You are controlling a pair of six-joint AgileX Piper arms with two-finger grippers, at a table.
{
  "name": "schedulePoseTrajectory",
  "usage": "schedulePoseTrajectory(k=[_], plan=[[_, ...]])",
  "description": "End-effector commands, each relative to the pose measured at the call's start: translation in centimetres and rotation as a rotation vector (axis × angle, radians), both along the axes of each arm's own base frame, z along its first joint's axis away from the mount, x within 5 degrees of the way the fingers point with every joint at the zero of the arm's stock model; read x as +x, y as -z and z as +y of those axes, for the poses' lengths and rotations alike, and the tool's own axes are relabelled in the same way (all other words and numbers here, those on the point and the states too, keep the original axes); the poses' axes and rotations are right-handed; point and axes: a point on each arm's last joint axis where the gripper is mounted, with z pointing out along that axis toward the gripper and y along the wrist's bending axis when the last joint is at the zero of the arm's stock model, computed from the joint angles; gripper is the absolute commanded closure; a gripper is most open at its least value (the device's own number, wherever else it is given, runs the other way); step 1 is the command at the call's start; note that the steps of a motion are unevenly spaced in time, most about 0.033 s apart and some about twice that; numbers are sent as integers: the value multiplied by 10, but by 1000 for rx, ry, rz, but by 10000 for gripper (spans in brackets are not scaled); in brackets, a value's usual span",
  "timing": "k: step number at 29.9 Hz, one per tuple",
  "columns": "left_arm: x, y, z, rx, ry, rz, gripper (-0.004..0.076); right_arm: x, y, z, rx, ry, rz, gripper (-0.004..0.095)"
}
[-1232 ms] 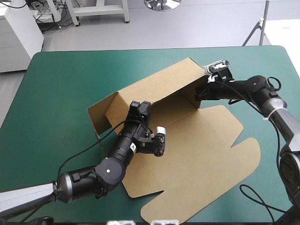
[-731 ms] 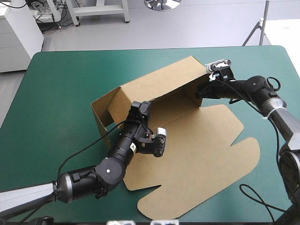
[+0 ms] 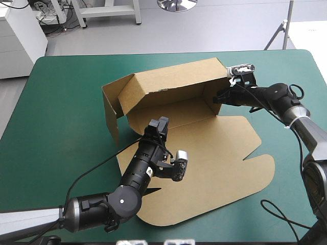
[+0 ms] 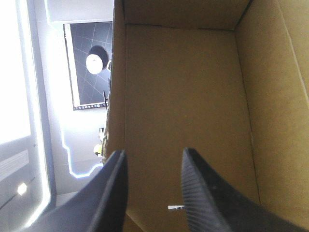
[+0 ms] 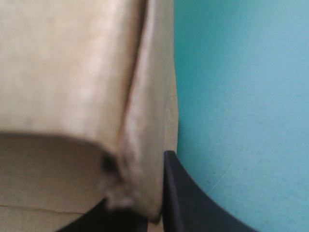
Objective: Fold the box
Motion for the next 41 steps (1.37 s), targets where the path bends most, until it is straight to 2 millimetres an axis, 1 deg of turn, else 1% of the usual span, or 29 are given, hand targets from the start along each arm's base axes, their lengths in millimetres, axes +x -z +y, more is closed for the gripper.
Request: schedulePoseTrajectory(k=[1, 2, 4, 5, 7, 10, 13, 16, 18, 20, 23, 26, 27, 29, 33, 35, 41], plan=[[-2, -24, 10, -138, -43, -13, 661, -5, -27, 1, 62, 7, -42, 911], [-4, -26, 12, -160, -39, 11, 731, -5, -27, 1, 60, 7, -38, 911], [-7, -29, 16, -221, -26, 68, 718, -5, -26, 1, 60, 14, -28, 911], [-10, -31, 19, -288, -18, 124, 718, -5, -26, 0, 57, 17, -23, 911], [-14, -40, 25, -410, -20, 214, 718, -5, -25, 0, 56, 17, -22, 911], [-17, -58, 40, -602, -53, 380, 717, -5, -25, 0, 56, 16, -21, 911], [-12, -78, 70, -757, -111, 461, 717, -5, -25, 0, 56, 15, -21, 911], [-9, -92, 112, -873, -209, 486, 717, -5, -25, 1, 60, 15, -17, 911], [-13, -98, 137, -923, -255, 491, 717, -5, -25, 1, 60, 15, -17, 911], [-24, -107, 164, -983, -276, 475, 717, -6, -25, 1, 60, 13, -15, 911], [-44, -117, 195, -1070, -306, 420, 717, -6, -25, 1, 65, 13, -9, 911], [-61, -116, 216, -1117, -357, 373, 709, -6, -25, 1, 67, 10, -5, 911], [-64, -113, 218, -1122, -366, 382, 709, -6, -25, 1, 67, 10, -5, 911], [-64, -105, 217, -1102, -376, 424, 709, -6, -25, 1, 67, 10, -5, 911], [-52, -82, 205, -1056, -410, 503, 709, -7, -25, 2, 77, 6, 9, 911], [-45, -74, 199, -1037, -418, 522, 709, -8, -25, 2, 78, 3, 13, 911], [-31, -69, 191, -1023, -435, 537, 709, -9, -22, 2, 58, -13, 35, 911]])
